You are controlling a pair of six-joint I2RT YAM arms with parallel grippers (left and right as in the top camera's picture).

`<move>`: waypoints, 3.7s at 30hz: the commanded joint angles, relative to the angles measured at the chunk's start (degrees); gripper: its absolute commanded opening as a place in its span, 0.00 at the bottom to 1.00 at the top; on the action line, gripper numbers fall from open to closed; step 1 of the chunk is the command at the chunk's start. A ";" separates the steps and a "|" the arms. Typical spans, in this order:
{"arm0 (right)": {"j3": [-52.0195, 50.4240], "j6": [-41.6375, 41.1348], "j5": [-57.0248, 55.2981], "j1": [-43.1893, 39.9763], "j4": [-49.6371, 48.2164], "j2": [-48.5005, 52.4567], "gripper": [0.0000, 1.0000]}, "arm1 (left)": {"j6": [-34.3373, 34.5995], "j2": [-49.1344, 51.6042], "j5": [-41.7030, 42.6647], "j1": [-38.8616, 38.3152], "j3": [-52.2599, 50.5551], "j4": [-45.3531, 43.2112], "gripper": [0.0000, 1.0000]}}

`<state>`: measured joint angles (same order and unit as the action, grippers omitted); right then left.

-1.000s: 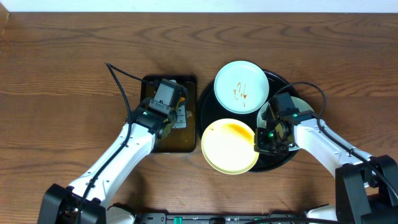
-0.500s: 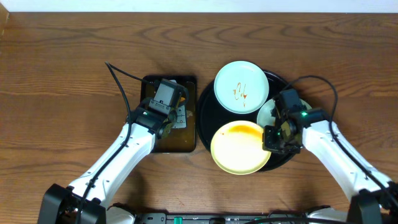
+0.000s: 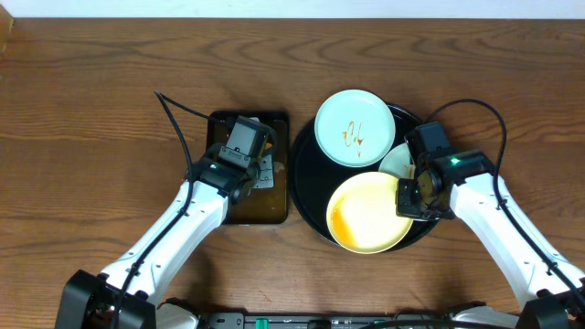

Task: Clean dirty plates on tray and stack at the side
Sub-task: 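Lift the yellow plate by its rim with the right gripper, then carry the yellow plate right and set it on the table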

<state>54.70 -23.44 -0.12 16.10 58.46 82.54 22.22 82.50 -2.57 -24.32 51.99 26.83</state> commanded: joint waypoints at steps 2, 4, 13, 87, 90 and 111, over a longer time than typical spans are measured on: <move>1.75 1.11 -1.62 0.46 -0.72 -0.57 0.01 | -0.76 0.02 -0.94 0.20 -0.55 0.13 0.07; 2.21 1.42 -2.12 0.46 -1.01 -0.59 0.01 | -0.76 0.02 -0.94 0.20 -0.55 0.13 0.07; 7.28 1.46 -7.58 0.50 -0.85 -1.55 0.01 | -0.76 0.02 -0.94 0.20 -0.55 0.13 0.07; 8.26 25.20 -60.46 30.08 -19.74 -5.81 0.01 | -0.74 0.02 -0.96 0.20 -0.55 -0.35 0.07; 8.26 24.63 -60.52 29.92 -19.89 -5.81 0.01 | -0.74 0.02 -0.96 0.20 -0.55 -0.35 0.06; 8.26 -3.19 -33.73 -8.57 -19.58 -5.81 0.01 | -0.74 0.02 -0.94 0.20 -0.55 -0.24 0.08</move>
<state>61.80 -19.18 -41.58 13.02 38.76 77.60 22.20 82.50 -2.55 -24.32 51.99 26.63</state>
